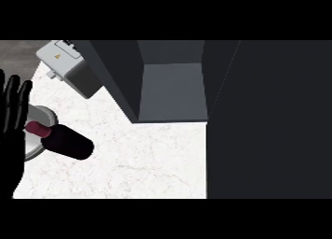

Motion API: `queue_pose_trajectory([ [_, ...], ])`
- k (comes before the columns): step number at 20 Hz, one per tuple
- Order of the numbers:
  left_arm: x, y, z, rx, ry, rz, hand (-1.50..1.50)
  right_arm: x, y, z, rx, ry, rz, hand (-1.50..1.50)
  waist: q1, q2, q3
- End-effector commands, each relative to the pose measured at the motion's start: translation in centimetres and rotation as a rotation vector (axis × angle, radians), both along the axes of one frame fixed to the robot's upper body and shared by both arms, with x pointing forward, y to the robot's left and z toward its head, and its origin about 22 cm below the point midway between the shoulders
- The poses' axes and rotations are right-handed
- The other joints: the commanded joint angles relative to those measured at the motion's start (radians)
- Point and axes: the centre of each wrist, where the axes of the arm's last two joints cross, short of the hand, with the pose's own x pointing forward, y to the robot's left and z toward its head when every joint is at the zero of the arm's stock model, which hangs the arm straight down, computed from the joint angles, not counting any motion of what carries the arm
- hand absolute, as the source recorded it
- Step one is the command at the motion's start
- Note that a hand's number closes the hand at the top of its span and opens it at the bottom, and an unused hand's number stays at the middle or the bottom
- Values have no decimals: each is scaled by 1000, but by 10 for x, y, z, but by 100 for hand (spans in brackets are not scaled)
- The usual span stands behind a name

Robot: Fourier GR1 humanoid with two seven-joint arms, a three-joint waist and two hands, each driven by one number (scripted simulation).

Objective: Pick up the wine, place it into the cabinet and close the cabinet

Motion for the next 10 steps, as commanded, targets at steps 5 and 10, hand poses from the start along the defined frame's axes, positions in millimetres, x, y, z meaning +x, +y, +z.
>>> queue_pose_trajectory([
  [5, 3, 15, 5, 65, -48, -547, -150, -12, 0, -6, 9, 26, 24, -150, -1, 6, -40],
  [10, -9, 21, -27, -123, 164, -830, -150, -29, 20, -6, 51, 109, 274, -150, 6, 2, -38],
])
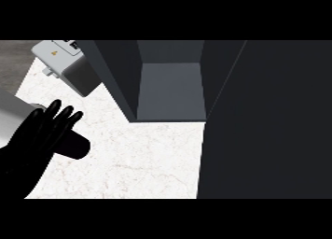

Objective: Pick up the wine, place it into the cabinet and close the cabinet

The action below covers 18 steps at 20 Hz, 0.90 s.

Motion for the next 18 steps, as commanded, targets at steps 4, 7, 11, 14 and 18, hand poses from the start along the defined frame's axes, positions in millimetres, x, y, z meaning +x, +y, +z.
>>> queue_pose_trajectory([
  [4, -19, 46, 8, -58, 128, -260, -150, -35, -5, 27, 4, 48, 123, -150, 8, -4, 0],
  [7, -30, 67, 33, -56, 117, -268, -150, -48, 0, 48, 16, 56, 111, -150, 15, -3, 1],
  [11, -37, 67, 34, -66, 130, -274, -150, -55, 5, 64, 33, 59, 112, -150, 14, -1, 1],
  [14, -46, 60, 66, -79, 136, -308, -150, -41, 7, 59, 33, 45, 110, -150, 14, -1, 1],
  [18, -62, 51, 63, -73, 123, -279, -150, -60, 12, 71, 42, 57, 110, -150, 11, -1, 1],
])
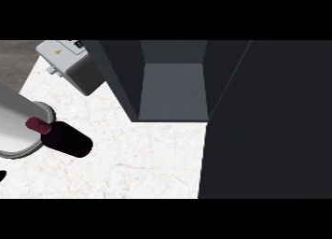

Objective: Pick up the wine, place it into the cabinet and close the cabinet

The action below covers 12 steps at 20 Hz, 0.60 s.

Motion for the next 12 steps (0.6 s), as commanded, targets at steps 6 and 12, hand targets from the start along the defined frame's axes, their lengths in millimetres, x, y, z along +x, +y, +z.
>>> queue_pose_trajectory([
  [6, -26, -3, 11, -27, 28, 18, -150, -10, -5, 15, 22, -18, 19, -150, 0, 0, 0],
  [12, -14, 2, 22, -9, 65, 84, -150, -14, 1, 31, 34, -2, 10, -150, -6, 1, 0],
])
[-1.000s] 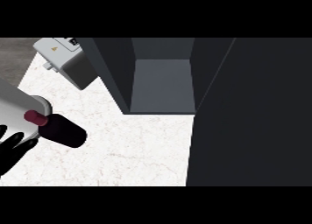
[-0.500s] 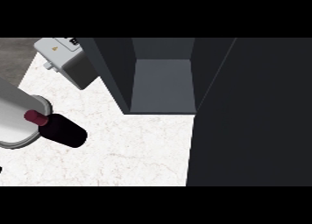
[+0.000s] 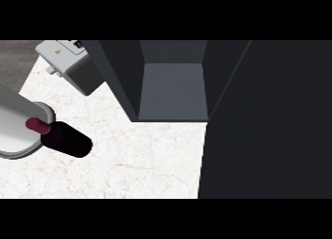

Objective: Pick up the wine, place it into the cabinet and close the cabinet

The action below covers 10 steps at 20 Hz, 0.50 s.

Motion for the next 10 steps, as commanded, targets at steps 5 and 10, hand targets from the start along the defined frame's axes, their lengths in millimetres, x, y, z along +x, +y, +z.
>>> queue_pose_trajectory([
  [5, 17, 8, -1, -4, 76, 76, -150, -25, 1, 5, 21, -20, 34, -150, -9, 1, 0],
  [10, 9, 24, -19, 32, 64, 149, -150, -22, -11, 9, 11, -23, 23, -150, -3, 0, 0],
])
